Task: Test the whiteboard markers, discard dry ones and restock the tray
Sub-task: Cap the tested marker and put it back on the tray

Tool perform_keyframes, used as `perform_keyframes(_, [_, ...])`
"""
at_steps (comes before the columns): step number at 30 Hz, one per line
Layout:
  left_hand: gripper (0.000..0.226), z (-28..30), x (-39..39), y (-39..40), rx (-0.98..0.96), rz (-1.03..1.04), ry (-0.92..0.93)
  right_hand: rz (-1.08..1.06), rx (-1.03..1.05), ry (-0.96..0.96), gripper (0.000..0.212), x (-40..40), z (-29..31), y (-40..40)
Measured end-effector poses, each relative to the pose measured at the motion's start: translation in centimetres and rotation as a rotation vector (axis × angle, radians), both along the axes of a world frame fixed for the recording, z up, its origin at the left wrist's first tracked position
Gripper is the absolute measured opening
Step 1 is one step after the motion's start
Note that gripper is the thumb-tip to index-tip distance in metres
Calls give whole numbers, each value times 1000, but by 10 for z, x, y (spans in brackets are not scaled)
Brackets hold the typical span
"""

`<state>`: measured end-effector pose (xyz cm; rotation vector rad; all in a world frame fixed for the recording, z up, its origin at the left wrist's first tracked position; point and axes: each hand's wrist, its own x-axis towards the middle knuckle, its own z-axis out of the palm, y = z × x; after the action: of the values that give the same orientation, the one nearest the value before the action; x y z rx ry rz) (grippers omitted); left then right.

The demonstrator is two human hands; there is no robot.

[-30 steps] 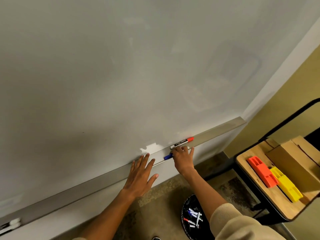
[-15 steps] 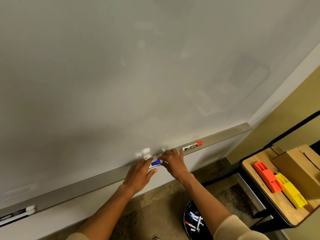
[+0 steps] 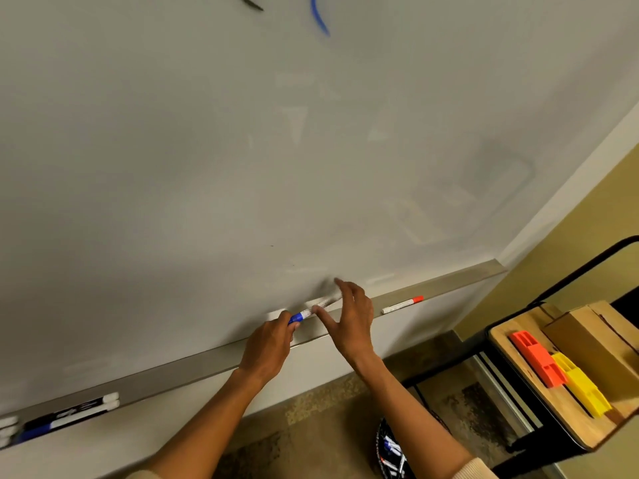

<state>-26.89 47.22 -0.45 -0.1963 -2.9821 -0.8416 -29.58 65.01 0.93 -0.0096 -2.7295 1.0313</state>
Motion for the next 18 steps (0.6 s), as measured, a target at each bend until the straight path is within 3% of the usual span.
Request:
perform_keyframes(3, [27,10,9,-11,52,4,22,-127,-391,-184,76,11,16,-19])
perform_keyframes(6, [33,20,18,-15,83,-26,102,-107,-733,-376,60,22,33,-36])
perform_keyframes(8, [31,27,22,-15,106,-43,134,-60,-779,-350,65,30,39,-47])
perform_keyframes(14, [40,50,33,-9,148,-114,147,-94,-887,-228,46,38,54,-62])
perform_keyframes(18, [45,68,36,0,200,-128,61,-146,-904,-160,50,37,63,-59])
